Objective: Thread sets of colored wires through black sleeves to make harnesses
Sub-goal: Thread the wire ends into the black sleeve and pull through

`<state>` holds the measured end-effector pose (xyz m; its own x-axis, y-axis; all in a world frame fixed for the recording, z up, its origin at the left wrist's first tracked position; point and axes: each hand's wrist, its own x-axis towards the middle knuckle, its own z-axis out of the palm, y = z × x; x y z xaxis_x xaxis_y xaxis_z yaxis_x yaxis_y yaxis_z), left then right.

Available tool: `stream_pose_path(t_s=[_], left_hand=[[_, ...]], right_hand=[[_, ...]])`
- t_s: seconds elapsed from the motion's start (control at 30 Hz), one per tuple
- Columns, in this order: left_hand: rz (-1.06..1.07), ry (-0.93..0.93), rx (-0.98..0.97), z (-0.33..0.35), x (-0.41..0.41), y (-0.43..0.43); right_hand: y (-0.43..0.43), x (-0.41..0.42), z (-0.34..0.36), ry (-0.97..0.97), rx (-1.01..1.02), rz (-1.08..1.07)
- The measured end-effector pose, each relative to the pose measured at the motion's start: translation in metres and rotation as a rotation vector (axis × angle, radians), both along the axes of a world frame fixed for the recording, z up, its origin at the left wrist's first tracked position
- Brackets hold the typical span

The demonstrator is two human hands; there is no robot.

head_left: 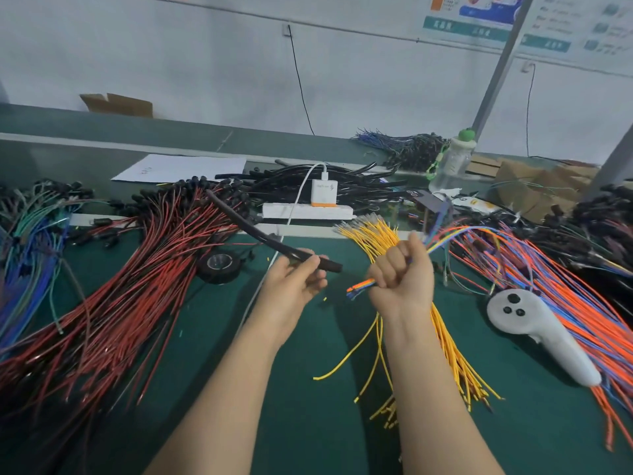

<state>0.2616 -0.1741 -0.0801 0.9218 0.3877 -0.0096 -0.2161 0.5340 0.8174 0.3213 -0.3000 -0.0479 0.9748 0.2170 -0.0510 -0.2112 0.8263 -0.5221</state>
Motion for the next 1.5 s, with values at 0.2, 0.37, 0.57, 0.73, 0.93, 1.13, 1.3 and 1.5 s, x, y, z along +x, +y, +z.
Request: stream_pose_path(t_s=[0.2,0.37,0.57,0.73,0.93,1.13,1.3,1.5], left_hand=[[-0.182,-0.050,-0.244,0.005,-0.005,-0.003],[-0.175,-0.044,-0.251,0.005,-0.005,-0.010],[-0.198,-0.054,-0.246,0.010,-0.006,-0.017],[-0.242,-0.044,-0.292,0.012,-0.008,-0.023],[-0.284,-0.046,-0.350,0.013,-0.009,-0.025],[-0.311,-0.034,-0.310,0.013,-0.009,-0.024],[-0.307,-0.006,-0.298,0.011,-0.008,-0.025],[-0.322,-0.014,-0.326,0.013,-0.009,-0.030]], right_hand=[[-0.010,-0.002,0.006,-0.043,0.330,-0.035],[-0.010,-0.004,0.009,-0.042,0.390,-0.026],[-0.012,-0.006,0.013,-0.032,0.442,-0.050],[-0.014,-0.007,0.016,-0.022,0.484,-0.060],[-0.017,-0.006,0.019,-0.013,0.523,-0.088],[-0.020,-0.006,0.021,-0.015,0.527,-0.081],[-0.022,-0.006,0.020,-0.028,0.525,-0.083],[-0.020,-0.006,0.020,-0.038,0.505,-0.100]])
